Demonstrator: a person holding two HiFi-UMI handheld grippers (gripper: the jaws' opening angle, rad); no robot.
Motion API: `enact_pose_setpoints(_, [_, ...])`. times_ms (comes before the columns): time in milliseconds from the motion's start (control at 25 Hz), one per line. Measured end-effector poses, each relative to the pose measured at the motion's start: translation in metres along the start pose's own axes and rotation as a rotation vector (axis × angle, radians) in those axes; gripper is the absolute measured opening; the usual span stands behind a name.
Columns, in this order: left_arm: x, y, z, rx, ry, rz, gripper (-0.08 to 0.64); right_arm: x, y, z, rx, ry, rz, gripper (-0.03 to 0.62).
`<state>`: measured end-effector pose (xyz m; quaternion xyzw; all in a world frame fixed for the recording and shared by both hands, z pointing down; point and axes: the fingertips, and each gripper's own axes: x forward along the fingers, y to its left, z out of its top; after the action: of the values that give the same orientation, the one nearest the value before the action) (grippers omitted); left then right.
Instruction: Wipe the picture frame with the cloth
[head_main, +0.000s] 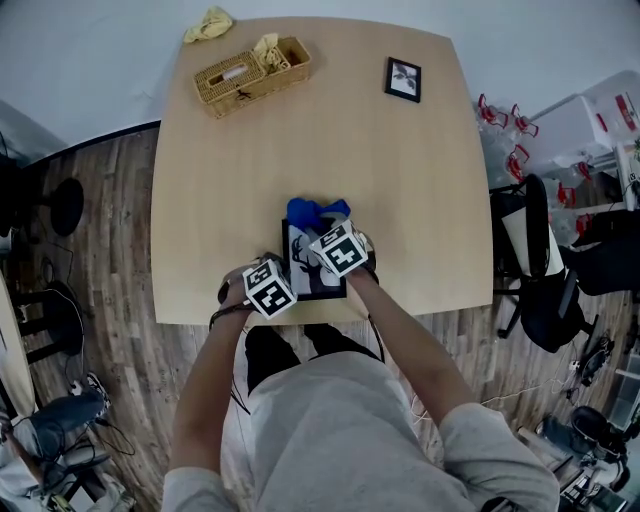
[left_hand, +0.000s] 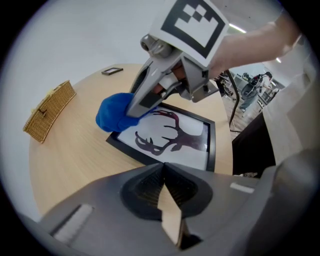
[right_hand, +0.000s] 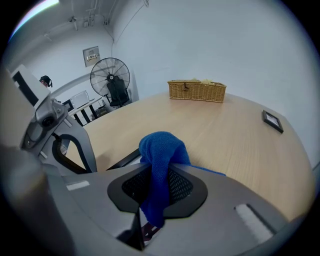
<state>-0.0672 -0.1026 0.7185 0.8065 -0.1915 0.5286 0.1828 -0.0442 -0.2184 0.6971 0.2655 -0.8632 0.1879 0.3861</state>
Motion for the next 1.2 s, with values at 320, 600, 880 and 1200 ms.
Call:
enact_pose_setpoints(320, [-0.001,0.001,0.000,0.007,-0.009,0.005,0.054,0.008,-0.010,0.018,0.014,0.002,-0.025,0.057])
enact_pose_setpoints(600, [-0.001,0.002,0.000,0.006,-0.016,0.010,0.054,0.020,-0.001,0.023,-0.009,-0.002,-0.022,0.055])
enact_pose_setpoints(880, [-0.001,0.002,-0.001,-0.004,-0.021,0.017,0.054,0.032,0.027,0.028,-0.026,-0.011,0.043,0.055])
enact_pose_setpoints(1200, [-0.001,0.003,-0.002,0.004,-0.011,0.022,0.054,0.029,0.054,0.009,-0.097,-0.035,0.133,0.055])
